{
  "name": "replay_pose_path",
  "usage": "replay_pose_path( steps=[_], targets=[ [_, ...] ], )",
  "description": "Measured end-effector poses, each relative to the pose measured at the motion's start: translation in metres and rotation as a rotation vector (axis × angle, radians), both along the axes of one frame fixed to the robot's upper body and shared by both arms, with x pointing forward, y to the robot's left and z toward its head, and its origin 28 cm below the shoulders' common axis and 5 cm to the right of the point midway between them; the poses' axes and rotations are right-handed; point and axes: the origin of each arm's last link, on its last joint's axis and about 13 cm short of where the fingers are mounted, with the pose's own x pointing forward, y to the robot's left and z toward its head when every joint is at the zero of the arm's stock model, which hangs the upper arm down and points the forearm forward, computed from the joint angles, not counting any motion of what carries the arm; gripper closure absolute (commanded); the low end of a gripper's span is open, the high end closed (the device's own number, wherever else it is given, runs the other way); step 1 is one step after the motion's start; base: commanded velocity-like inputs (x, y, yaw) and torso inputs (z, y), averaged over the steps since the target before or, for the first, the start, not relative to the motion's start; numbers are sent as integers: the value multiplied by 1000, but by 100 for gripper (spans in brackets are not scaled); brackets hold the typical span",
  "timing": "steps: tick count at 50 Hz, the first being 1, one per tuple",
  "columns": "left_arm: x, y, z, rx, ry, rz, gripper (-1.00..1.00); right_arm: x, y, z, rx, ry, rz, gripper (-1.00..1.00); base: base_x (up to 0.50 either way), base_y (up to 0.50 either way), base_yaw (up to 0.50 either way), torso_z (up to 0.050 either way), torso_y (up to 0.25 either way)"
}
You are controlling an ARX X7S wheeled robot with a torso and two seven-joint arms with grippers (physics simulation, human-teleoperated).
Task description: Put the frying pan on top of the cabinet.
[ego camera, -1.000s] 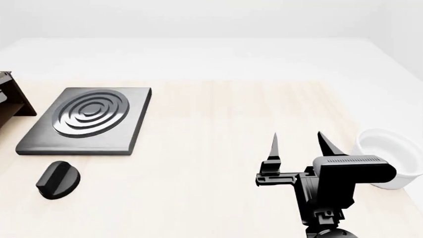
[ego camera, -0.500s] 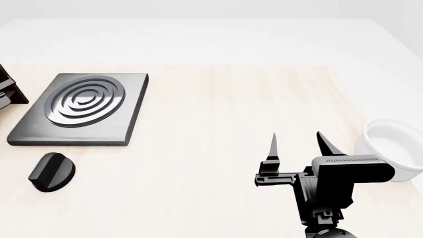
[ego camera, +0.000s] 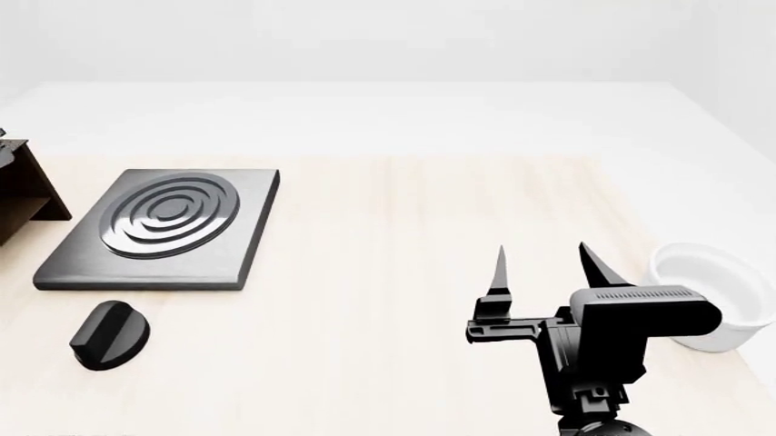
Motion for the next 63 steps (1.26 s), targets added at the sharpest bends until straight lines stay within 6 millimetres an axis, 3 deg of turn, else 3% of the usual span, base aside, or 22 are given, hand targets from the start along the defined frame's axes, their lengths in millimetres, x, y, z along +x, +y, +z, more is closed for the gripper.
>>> replay_pose_path(
  steps=[18, 25, 33, 40, 48, 55, 63],
  targets=[
    [11, -15, 14, 108, -99, -147, -100, 0, 0, 0, -5, -3, 1, -100, 0, 0, 0, 0, 69],
    [6, -36, 16, 197, -163, -288, -100, 0, 0, 0, -5, -4, 0, -100, 0, 0, 0, 0, 0],
    [-23, -77, 15, 269, -279, -514, -100, 0, 0, 0, -4, -4, -1, -100, 0, 0, 0, 0, 0],
    [-61, -118, -7, 244, -416, -795, -100, 1, 0, 0, -2, -5, -2, -100, 0, 0, 0, 0, 0],
    [-105, -152, -51, 220, -544, -1047, -100, 1, 0, 0, -1, -8, -1, -100, 0, 0, 0, 0, 0],
    [-126, -169, -86, 191, -574, -1128, -100, 1, 1, -1, -4, -12, 1, -100, 0, 0, 0, 0, 0],
    [-136, -178, -111, 180, -594, -1137, -100, 1, 1, -1, -9, -16, 1, -100, 0, 0, 0, 0, 0]
  ],
)
